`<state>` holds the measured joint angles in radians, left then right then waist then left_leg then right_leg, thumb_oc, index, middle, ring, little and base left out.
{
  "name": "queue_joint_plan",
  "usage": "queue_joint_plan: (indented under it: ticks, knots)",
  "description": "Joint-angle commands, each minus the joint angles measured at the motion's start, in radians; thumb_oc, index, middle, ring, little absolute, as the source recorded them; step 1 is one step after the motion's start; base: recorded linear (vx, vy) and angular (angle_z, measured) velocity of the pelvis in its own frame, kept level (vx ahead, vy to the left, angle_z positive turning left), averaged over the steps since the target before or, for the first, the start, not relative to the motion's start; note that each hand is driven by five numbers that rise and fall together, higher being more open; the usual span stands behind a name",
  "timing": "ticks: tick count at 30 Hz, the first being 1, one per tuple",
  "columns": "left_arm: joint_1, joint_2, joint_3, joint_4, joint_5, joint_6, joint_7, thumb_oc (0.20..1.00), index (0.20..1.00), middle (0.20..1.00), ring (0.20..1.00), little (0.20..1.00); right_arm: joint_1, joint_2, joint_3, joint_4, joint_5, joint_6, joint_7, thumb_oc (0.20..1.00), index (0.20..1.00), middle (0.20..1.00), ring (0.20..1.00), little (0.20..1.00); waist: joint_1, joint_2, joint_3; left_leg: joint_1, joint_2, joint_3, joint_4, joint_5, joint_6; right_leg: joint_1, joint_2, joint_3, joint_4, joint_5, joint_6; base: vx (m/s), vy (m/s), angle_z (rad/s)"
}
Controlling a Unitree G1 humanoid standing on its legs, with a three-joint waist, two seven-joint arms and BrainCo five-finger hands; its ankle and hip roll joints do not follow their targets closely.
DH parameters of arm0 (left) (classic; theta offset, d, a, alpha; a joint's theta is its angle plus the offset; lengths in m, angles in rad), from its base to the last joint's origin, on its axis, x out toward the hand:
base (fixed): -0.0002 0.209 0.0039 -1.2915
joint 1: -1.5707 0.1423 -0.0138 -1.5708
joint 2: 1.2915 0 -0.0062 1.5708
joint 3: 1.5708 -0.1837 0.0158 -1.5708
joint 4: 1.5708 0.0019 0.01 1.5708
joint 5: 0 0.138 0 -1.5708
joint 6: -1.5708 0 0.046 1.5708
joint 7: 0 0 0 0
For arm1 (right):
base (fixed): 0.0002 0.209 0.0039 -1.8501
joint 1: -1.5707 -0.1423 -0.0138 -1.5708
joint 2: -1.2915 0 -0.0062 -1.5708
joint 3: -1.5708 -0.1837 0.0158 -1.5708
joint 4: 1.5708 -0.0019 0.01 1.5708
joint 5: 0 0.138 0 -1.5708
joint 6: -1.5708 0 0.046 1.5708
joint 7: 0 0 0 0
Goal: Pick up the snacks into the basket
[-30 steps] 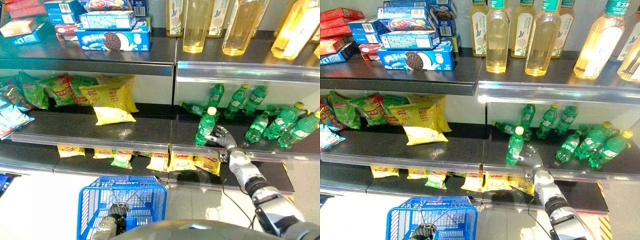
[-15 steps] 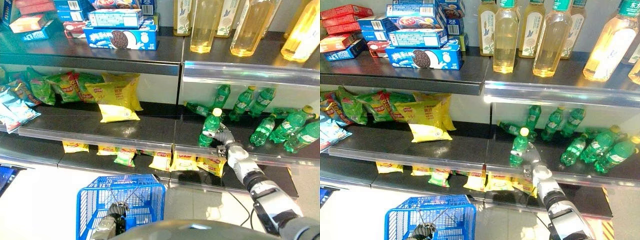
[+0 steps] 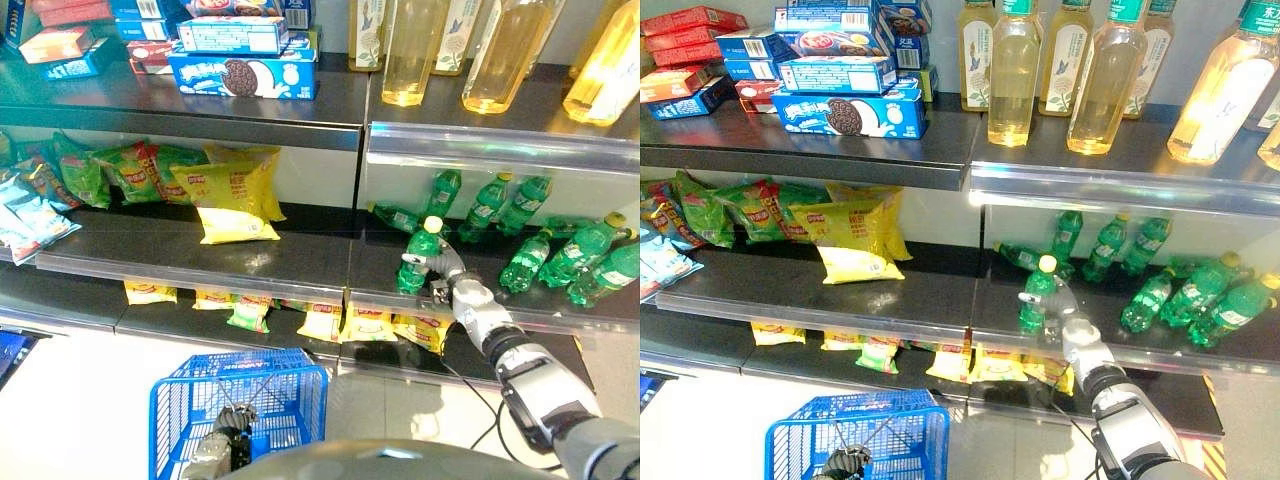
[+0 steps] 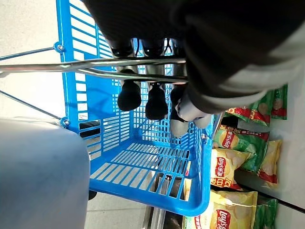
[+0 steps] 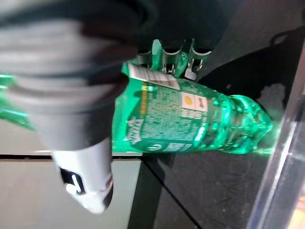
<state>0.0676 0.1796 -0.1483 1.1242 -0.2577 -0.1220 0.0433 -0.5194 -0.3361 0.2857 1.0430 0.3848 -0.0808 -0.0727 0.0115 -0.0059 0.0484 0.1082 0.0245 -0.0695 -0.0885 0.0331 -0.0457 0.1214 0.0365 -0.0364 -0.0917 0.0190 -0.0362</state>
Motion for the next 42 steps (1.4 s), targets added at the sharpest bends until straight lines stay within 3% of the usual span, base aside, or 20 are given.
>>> queue_joint_plan:
  ticks: [1, 12, 18, 23, 27, 31, 34, 36, 40, 42]
  knots:
    - [-0.015, -0.004, -0.063, 0.057, -0.022, -0.016, -0.011, 0.200, 0.200, 0.200, 0.200, 0.200, -0.132, 0.002, -0.009, 0.070, 0.014, -0.033, -0.003, 0.200, 0.200, 0.200, 0.200, 0.200, 0.034, -0.068, 0.001, -0.011, -0.046, -0.035, 0.001, -0.072, 0.029, -0.002, -0.094, 0.045, 0.025, -0.028, 0.140, 0.01, 0.005, 0.08]
    - [-0.009, -0.001, -0.052, 0.066, -0.031, -0.018, -0.010, 0.200, 0.200, 0.200, 0.200, 0.200, -0.125, 0.018, -0.039, 0.156, 0.026, -0.032, -0.014, 0.200, 0.200, 0.200, 0.200, 0.200, 0.068, -0.056, 0.008, -0.035, -0.057, -0.088, 0.001, -0.055, 0.025, -0.001, -0.102, -0.004, 0.017, -0.028, 0.140, 0.00, 0.003, 0.15]
    - [-0.015, -0.003, -0.020, 0.009, -0.104, -0.039, 0.007, 0.200, 0.200, 0.200, 0.200, 0.200, -0.079, 0.018, -0.047, 0.060, 0.060, -0.053, -0.028, 0.200, 0.200, 0.200, 0.200, 0.200, 0.064, -0.056, 0.000, -0.035, -0.060, -0.093, 0.001, -0.055, 0.025, 0.003, -0.103, -0.012, 0.017, -0.029, 0.141, 0.00, 0.004, 0.09]
    - [-0.022, 0.014, 0.012, -0.220, -0.204, -0.087, 0.031, 0.200, 0.200, 0.200, 0.200, 0.200, -0.001, -0.002, -0.066, -0.139, 0.071, -0.085, -0.058, 0.200, 0.200, 0.200, 0.200, 0.200, 0.058, -0.052, 0.007, -0.039, -0.060, -0.093, 0.001, -0.052, 0.025, -0.001, -0.106, -0.014, 0.020, -0.029, 0.143, -0.03, -0.007, 0.05]
    - [-0.003, 0.051, 0.072, -0.496, -0.281, -0.127, 0.049, 0.200, 0.200, 0.200, 0.200, 0.200, 0.131, -0.025, -0.123, -0.447, 0.027, -0.133, -0.093, 0.200, 0.200, 0.200, 0.200, 0.200, 0.050, -0.046, 0.012, -0.042, -0.064, -0.095, 0.001, -0.047, 0.028, -0.007, -0.111, -0.016, 0.022, -0.032, 0.145, -0.02, -0.029, 0.05]
    - [-0.001, 0.056, 0.093, -0.626, -0.318, -0.140, 0.039, 0.200, 0.200, 0.200, 0.200, 0.200, 0.215, -0.026, -0.178, -0.630, -0.007, -0.177, -0.096, 0.200, 0.200, 0.200, 0.200, 0.200, 0.042, -0.040, 0.011, -0.038, -0.069, -0.098, 0.001, -0.048, 0.032, -0.006, -0.113, -0.015, 0.020, -0.035, 0.144, 0.00, -0.010, 0.12]
    - [-0.014, 0.054, 0.074, -0.795, -0.349, -0.140, 0.030, 0.200, 0.200, 0.200, 0.200, 0.200, 0.314, -0.016, -0.227, -0.868, -0.009, -0.225, -0.059, 0.200, 0.200, 0.200, 0.200, 0.200, 0.031, -0.033, 0.012, -0.042, -0.072, -0.095, 0.001, -0.041, 0.036, -0.014, -0.115, -0.012, 0.025, -0.030, 0.143, -0.02, 0.020, 0.02]
    - [-0.009, 0.054, 0.070, -0.828, -0.350, -0.136, 0.024, 0.200, 0.200, 0.200, 0.200, 0.200, 0.337, -0.015, -0.230, -0.910, -0.007, -0.230, -0.044, 0.200, 0.200, 0.200, 0.200, 0.200, 0.029, -0.033, 0.011, -0.041, -0.072, -0.094, 0.001, -0.042, 0.036, -0.013, -0.115, -0.012, 0.025, -0.030, 0.143, 0.00, 0.000, 0.00]
    - [0.009, 0.062, 0.042, -0.940, -0.356, -0.120, -0.010, 0.200, 0.200, 0.200, 0.200, 0.200, 0.403, -0.017, -0.223, -1.054, 0.035, -0.251, 0.046, 0.200, 0.200, 0.200, 0.200, 0.200, 0.020, -0.035, 0.009, -0.035, -0.070, -0.092, 0.001, -0.047, 0.039, -0.008, -0.115, -0.011, 0.026, -0.032, 0.144, 0.01, -0.001, 0.00]
    - [0.017, 0.080, 0.028, -1.016, -0.359, -0.110, -0.038, 0.200, 0.200, 0.200, 0.200, 0.200, 0.442, -0.043, -0.183, -1.139, 0.053, -0.240, 0.144, 0.200, 0.200, 0.200, 0.200, 0.200, 0.016, -0.038, 0.011, -0.027, -0.068, -0.092, 0.001, -0.057, 0.039, 0.000, -0.113, -0.008, 0.025, -0.042, 0.144, 0.03, -0.006, 0.00]
